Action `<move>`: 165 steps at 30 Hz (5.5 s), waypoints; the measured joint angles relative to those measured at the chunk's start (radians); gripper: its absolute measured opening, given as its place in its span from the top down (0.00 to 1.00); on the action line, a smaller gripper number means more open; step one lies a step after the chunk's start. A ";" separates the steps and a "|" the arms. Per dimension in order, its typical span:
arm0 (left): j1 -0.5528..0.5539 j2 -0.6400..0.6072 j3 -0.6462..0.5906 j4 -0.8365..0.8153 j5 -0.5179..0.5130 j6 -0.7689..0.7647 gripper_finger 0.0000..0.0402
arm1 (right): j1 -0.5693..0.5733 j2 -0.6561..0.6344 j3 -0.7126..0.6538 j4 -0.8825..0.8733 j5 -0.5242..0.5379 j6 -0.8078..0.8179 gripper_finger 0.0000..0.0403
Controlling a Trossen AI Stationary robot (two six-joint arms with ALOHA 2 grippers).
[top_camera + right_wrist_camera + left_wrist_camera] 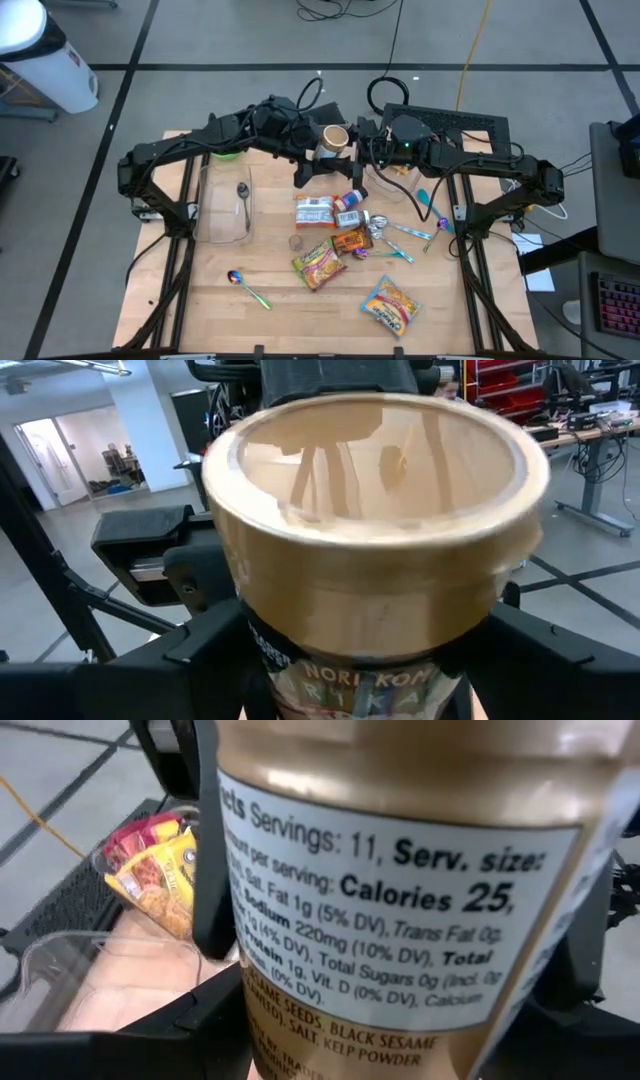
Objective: Pick & Place Food Item
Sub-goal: Put the gold spice bottle into the middle transparent bin
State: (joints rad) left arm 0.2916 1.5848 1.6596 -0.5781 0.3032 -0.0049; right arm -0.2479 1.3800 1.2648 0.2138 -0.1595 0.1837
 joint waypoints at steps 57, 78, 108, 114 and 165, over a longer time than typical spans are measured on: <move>-0.037 0.067 0.000 -0.358 -0.016 0.075 0.30 | -0.050 0.010 -0.001 -0.207 -0.238 0.109 0.19; -0.039 0.065 0.000 -0.345 -0.002 0.047 0.30 | -0.025 0.060 0.000 -0.183 -0.233 0.087 0.22; -0.034 0.059 0.000 -0.343 0.013 0.047 0.21 | -0.032 0.055 0.000 -0.187 -0.240 0.070 0.33; -0.009 -0.008 0.000 -0.384 0.010 0.043 0.21 | -0.059 0.032 0.000 -0.195 -0.245 0.067 0.33; 0.179 -0.453 0.001 -0.377 0.012 -0.004 0.27 | -0.406 0.476 0.705 -1.064 -0.045 -0.299 0.33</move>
State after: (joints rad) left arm 0.4706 1.1316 1.6604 -0.9554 0.3149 -0.0093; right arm -0.6538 1.8561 1.9697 -0.8504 -0.2045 -0.1154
